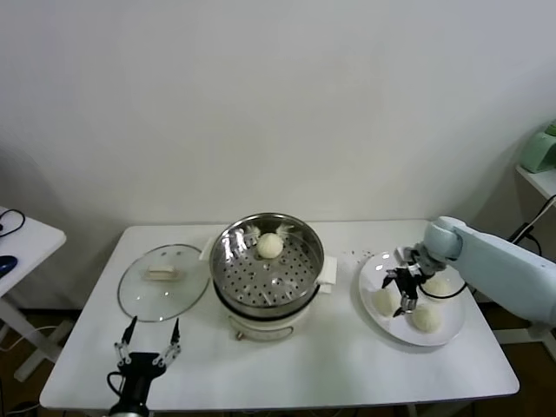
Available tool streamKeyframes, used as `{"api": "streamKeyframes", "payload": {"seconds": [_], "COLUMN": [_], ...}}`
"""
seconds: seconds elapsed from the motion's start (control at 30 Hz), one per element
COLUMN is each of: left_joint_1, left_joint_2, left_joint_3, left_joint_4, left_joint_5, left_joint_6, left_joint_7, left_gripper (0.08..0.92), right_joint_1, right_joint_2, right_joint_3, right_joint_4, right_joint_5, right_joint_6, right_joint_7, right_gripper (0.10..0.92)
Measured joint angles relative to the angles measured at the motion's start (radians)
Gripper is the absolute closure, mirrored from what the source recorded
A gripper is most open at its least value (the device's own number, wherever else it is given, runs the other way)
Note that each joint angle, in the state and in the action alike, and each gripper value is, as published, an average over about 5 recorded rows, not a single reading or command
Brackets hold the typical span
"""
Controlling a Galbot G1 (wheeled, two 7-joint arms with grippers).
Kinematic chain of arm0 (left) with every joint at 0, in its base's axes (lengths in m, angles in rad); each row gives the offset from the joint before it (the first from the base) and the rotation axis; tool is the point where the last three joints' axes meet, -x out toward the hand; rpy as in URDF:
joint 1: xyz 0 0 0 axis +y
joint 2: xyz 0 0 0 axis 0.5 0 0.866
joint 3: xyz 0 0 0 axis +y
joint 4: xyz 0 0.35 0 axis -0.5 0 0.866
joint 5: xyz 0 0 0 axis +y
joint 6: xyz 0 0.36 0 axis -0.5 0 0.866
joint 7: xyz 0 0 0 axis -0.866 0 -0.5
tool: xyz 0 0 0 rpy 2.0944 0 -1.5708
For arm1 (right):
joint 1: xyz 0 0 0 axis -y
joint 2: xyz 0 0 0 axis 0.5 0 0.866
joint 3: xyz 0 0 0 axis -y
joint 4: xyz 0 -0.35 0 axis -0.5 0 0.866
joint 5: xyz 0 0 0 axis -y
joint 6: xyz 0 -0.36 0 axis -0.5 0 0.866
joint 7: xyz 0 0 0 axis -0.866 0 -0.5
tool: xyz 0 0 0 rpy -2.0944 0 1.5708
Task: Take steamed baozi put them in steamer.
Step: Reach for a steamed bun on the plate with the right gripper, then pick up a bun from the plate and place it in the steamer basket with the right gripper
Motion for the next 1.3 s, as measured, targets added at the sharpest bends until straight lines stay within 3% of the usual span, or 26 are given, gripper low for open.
{"api": "streamKeyframes", "payload": {"seconds": [0.33, 0.6, 1.3], "left_joint_1": [-0.002, -0.003, -0.006], "left_joint_2": [0.0, -0.001, -0.005], "left_joint_3": [0.001, 0.001, 0.012], "left_joint_4": [0.005, 0.007, 0.006], "left_joint_5": [0.0, 0.0, 0.004], "left_joint_6": [0.004, 0.005, 0.009], "left_joint_7": [-0.003, -0.004, -0.005], "left_gripper": [0.177, 0.177, 0.177], "right_joint_1": [-0.01, -0.013, 0.11], "right_joint_2": [0.021, 0.023, 0.009], "right_joint_3": [0.018, 0.021, -0.056], "right_joint_4": [-0.03, -0.038, -0.016], "right_joint_5": [-0.009, -0.009, 0.114], "right_joint_6": [0.002, 0.003, -0.031], "right_joint_7": [0.002, 0.002, 0.007], "right_gripper": [0.207, 0.301, 0.329]}}
